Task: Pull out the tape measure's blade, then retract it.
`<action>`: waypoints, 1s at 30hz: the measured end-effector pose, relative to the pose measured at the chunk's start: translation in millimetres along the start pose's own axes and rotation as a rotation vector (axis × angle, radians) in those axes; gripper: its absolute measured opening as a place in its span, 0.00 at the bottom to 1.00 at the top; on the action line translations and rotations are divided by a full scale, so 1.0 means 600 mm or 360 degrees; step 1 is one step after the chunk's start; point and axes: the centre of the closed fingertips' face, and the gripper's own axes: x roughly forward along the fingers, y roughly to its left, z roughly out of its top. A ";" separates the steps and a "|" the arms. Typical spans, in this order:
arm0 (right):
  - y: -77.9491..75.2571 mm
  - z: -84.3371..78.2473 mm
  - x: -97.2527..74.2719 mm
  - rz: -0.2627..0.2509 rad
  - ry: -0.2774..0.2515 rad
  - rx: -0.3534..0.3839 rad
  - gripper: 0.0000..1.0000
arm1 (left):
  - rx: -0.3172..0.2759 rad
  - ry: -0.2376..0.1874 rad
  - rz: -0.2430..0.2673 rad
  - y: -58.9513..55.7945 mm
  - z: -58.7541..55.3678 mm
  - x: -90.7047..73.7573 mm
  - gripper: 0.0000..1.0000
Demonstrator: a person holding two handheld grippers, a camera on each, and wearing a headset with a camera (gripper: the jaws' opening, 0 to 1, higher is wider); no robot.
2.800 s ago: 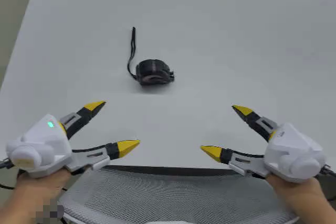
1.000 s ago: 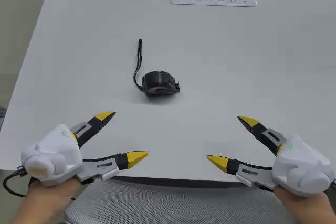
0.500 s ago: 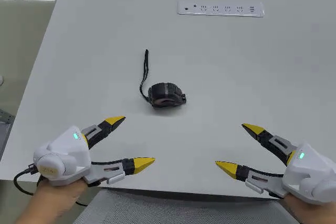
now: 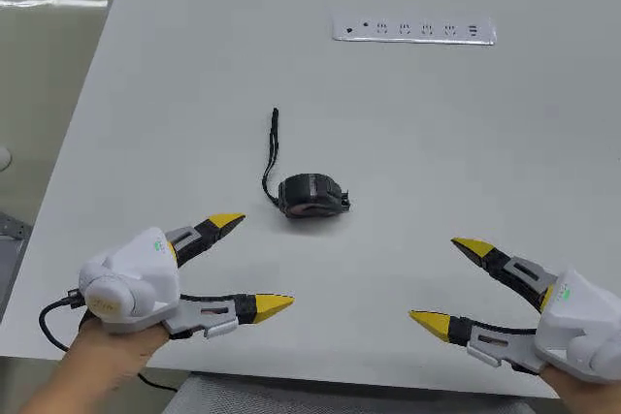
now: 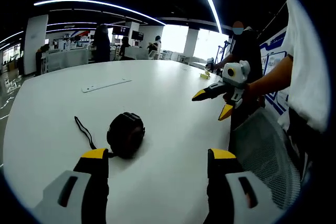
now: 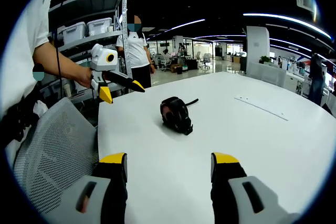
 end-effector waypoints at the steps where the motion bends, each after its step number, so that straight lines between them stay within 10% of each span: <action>1: -0.003 -0.001 0.001 -0.0001 0.0005 -0.0003 0.65 | 0.0004 0.0001 -0.0004 0.002 0.001 0.001 0.75; 30: -0.059 0.001 0.054 0.0225 0.0076 -0.0098 0.66 | 0.0172 0.0154 -0.0168 0.060 0.010 0.072 0.72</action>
